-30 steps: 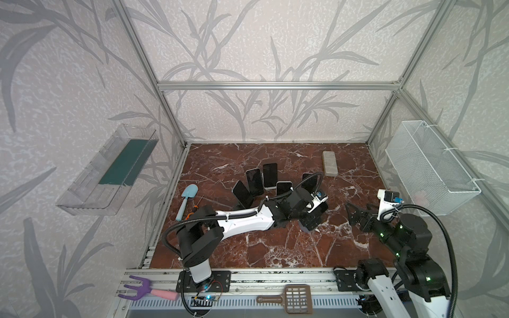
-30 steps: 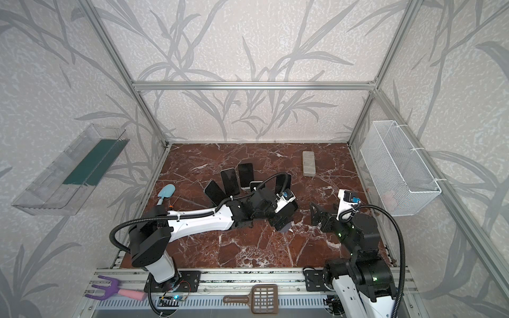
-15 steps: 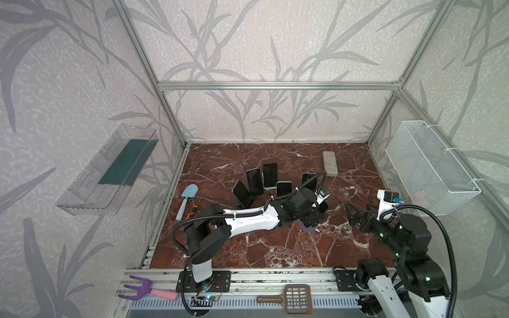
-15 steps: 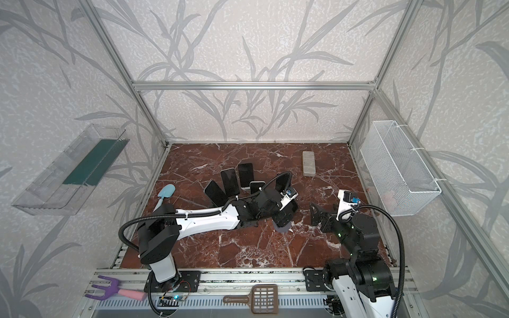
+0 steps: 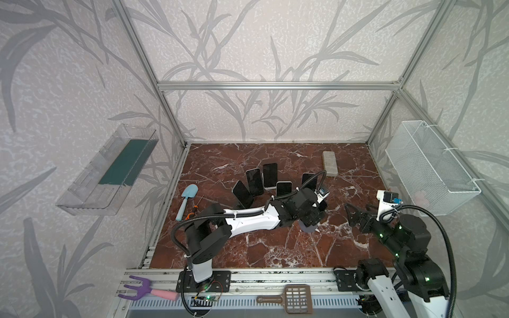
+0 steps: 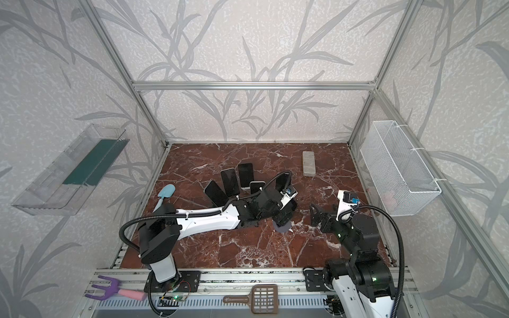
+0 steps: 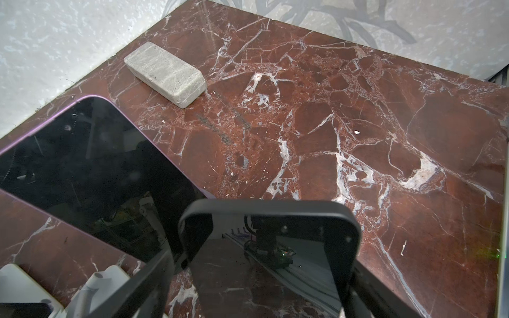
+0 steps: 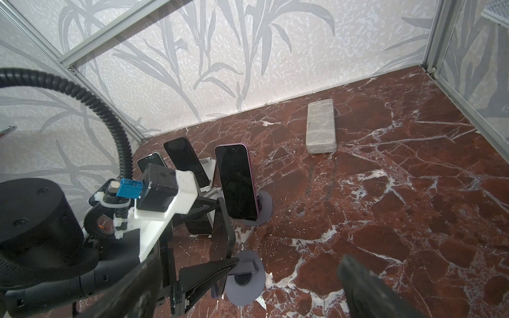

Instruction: Remove the phone from the phone stand

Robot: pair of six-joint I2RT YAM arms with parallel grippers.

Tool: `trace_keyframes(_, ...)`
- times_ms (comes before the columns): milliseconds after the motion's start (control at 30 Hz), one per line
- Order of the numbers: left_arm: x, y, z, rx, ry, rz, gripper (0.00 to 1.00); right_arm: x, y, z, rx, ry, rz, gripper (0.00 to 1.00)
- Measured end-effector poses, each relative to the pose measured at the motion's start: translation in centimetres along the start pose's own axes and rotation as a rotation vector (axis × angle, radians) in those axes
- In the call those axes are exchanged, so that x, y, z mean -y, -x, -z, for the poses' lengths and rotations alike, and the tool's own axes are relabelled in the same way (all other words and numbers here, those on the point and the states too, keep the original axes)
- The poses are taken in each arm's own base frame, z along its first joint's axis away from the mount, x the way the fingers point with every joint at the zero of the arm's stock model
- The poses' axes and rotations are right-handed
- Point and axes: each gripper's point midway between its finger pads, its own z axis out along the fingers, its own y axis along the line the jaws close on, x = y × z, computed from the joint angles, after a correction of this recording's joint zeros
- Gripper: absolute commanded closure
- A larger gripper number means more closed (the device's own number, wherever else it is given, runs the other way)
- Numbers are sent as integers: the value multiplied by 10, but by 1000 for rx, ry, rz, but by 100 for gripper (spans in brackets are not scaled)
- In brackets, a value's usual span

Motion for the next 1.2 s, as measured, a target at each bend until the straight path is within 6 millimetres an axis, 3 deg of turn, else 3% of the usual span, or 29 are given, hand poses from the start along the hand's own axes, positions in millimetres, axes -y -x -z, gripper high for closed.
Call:
trace_keyframes(767,9,-15,-1,-58,-32,64,12,-1,1,3,13,6,3,1)
trace_keyframes(1200,12,-15,-1,-59,-44,59,26,-2,1,4,18,8,4,1)
